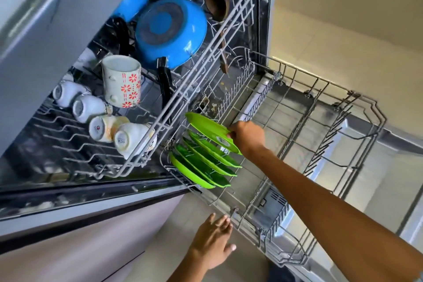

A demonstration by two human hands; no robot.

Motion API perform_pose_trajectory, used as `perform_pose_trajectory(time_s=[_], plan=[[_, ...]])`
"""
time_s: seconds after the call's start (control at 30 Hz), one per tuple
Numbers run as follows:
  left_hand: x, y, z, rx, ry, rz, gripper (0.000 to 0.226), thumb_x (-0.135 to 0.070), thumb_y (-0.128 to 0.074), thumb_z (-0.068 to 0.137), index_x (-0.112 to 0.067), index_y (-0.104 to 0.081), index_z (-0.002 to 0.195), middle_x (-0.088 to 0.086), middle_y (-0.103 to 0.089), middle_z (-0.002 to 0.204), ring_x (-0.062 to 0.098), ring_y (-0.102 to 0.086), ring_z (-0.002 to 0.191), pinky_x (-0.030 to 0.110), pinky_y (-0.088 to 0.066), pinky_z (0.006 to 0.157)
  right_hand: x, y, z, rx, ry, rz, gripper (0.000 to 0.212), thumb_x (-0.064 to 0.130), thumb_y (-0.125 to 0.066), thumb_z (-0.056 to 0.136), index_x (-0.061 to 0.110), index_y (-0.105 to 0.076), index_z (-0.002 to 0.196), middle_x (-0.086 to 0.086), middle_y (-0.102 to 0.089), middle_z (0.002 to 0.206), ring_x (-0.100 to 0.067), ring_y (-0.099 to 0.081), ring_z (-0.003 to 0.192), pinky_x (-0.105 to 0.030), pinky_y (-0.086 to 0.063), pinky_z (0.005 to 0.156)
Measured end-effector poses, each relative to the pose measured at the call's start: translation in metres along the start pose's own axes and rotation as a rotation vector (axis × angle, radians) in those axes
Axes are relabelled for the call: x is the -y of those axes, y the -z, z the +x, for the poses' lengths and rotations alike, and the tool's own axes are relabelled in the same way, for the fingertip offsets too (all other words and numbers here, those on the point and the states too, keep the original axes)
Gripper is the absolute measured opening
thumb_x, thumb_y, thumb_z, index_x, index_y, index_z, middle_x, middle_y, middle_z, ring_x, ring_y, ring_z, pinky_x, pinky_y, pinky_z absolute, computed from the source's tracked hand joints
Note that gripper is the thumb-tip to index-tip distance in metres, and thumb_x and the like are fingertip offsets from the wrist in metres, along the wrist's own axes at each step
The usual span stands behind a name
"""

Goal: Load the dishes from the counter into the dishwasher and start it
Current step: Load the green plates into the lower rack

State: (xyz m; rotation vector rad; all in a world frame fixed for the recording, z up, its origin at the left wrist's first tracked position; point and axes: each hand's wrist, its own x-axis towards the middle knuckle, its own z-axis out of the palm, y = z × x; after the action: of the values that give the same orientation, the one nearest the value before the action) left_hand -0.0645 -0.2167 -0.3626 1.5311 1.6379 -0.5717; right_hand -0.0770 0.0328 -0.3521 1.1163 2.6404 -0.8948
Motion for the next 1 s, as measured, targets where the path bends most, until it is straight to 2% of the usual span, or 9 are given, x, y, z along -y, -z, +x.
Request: perform_pose_trajectory(time_s=[0.13, 0.23, 0.43, 0.7, 1.0], plan=[[0.0, 0.001, 0.0, 0.011, 0.0, 0.008, 0.064, -0.043, -0.03, 0.101, -0.002, -0.017, 0.149, 0.011, -0.011, 0.157, 0.021, -0.004, 0.146, 0.039, 0.003, 0.117, 0.007, 0.002, 0.01, 0.066, 0.001, -0.103, 0.026, 0.028, -0.055, 0.094, 0.018, -0.063, 0.117, -0.011, -0.065, 0.109, -0.032, -0.063, 0.1, -0.035, -0.05, 0.076], [-0.001, 0.002, -0.001, 0.005, 0.002, -0.001, 0.06, -0.038, -0.029, 0.102, -0.002, -0.017, 0.149, 0.011, -0.011, 0.158, 0.02, -0.003, 0.146, 0.039, 0.005, 0.116, 0.002, -0.007, 0.009, 0.135, 0.014, -0.157, 0.026, 0.024, -0.053, 0.094, 0.016, -0.061, 0.119, -0.011, -0.064, 0.112, -0.032, -0.062, 0.104, -0.036, -0.05, 0.081], [-0.001, 0.0, -0.002, -0.016, 0.003, -0.01, 0.058, -0.034, -0.03, 0.102, -0.003, -0.016, 0.149, 0.01, -0.012, 0.158, 0.019, -0.004, 0.146, 0.038, 0.006, 0.116, -0.013, -0.024, 0.001, 0.235, 0.002, -0.102, 0.036, 0.013, -0.047, 0.095, 0.021, -0.053, 0.13, -0.011, -0.061, 0.119, -0.031, -0.059, 0.108, -0.037, -0.049, 0.085], [-0.003, -0.002, -0.001, -0.033, 0.033, -0.029, 0.057, -0.033, -0.031, 0.102, -0.003, -0.018, 0.149, 0.01, -0.015, 0.157, 0.019, -0.006, 0.146, 0.036, 0.004, 0.116, 0.005, -0.032, 0.003, 0.104, -0.041, -0.066, 0.029, 0.008, -0.045, 0.096, 0.015, -0.058, 0.12, -0.011, -0.065, 0.107, -0.031, -0.063, 0.096, -0.037, -0.051, 0.078], [-0.004, -0.003, -0.004, -0.073, 0.052, -0.057, 0.054, -0.03, -0.03, 0.103, -0.004, -0.019, 0.149, 0.009, -0.016, 0.157, 0.018, -0.008, 0.146, 0.035, 0.003, 0.116, -0.001, -0.034, -0.005, -0.037, -0.014, 0.023, 0.034, 0.012, -0.053, 0.089, 0.028, -0.062, 0.118, -0.009, -0.069, 0.102, -0.033, -0.064, 0.089, -0.036, -0.051, 0.07]])
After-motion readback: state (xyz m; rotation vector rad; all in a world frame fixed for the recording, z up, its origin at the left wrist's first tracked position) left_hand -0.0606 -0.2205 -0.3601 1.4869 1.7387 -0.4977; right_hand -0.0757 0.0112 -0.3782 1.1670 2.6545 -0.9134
